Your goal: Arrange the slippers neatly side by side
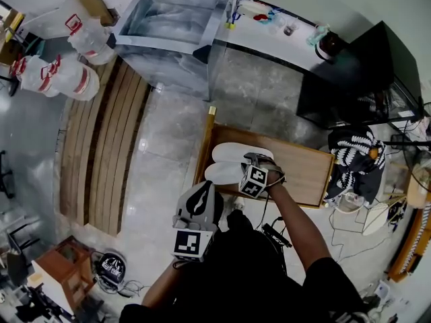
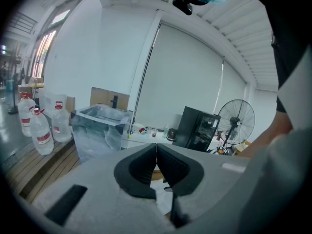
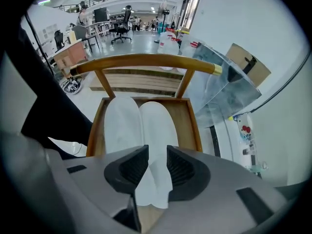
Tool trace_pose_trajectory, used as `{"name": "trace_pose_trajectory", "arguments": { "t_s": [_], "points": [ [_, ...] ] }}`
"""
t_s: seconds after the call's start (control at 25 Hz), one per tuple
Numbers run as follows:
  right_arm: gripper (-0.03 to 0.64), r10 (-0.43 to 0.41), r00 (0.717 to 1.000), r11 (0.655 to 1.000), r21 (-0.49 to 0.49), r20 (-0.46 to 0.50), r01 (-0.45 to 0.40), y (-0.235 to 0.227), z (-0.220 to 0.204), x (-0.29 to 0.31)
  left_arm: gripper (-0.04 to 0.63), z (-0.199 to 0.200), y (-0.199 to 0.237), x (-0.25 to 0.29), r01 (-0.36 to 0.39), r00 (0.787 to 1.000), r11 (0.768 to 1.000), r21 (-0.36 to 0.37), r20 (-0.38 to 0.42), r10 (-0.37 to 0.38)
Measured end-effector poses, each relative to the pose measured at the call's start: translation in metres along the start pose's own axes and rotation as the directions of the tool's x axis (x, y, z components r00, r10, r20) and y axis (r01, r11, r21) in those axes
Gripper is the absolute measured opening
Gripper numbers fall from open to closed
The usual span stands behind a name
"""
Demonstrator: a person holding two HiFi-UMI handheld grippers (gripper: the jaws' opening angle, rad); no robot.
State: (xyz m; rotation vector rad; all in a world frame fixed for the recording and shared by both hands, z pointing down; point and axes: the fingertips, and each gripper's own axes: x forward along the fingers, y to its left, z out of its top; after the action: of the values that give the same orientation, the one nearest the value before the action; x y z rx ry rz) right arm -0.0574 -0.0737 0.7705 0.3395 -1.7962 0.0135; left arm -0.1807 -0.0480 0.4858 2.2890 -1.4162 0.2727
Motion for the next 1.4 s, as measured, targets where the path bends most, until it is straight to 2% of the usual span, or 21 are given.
{"name": "trace_pose_trajectory", "arguments": {
  "t_s": [0.4,0.56,0.72,0.92,1.2,1.4],
  "points": [
    [0.097,-0.020,0.999,0.999,0.035,-0.038,0.021,-0.002,-0.008,0.024,0.017,-0.014,0.005,-0.004,-0.006,1.000,1.000,-0.005,-0.016,0.006],
    [0.045,-0.028,0.998,0.998,0.063,-0.047,0.031,-0.003,-0.009,0.027,0.017,-0.010,0.009,-0.004,-0.002,1.000,1.000,-0.018,-0.014,0.001],
    [0.035,-0.041,0.999,0.995,0.088,-0.035,0.044,-0.005,-0.006,0.021,0.017,-0.012,0.012,-0.005,-0.010,1.000,1.000,-0.017,-0.029,0.009],
    [0.032,-0.053,0.998,0.990,0.128,-0.023,0.055,-0.008,-0.003,0.011,0.017,-0.003,0.009,-0.001,0.026,1.000,0.999,-0.019,0.007,-0.026],
    [0.029,-0.081,0.997,0.977,0.196,-0.006,0.081,-0.014,-0.004,-0.006,0.017,-0.009,0.005,0.000,0.046,0.999,0.998,0.031,-0.001,-0.046],
    [0.028,-0.109,0.994,0.960,0.259,0.000,0.105,-0.018,-0.009,-0.017,0.017,-0.005,0.001,0.003,0.067,0.998,0.997,0.027,0.002,-0.067]
  ]
}}
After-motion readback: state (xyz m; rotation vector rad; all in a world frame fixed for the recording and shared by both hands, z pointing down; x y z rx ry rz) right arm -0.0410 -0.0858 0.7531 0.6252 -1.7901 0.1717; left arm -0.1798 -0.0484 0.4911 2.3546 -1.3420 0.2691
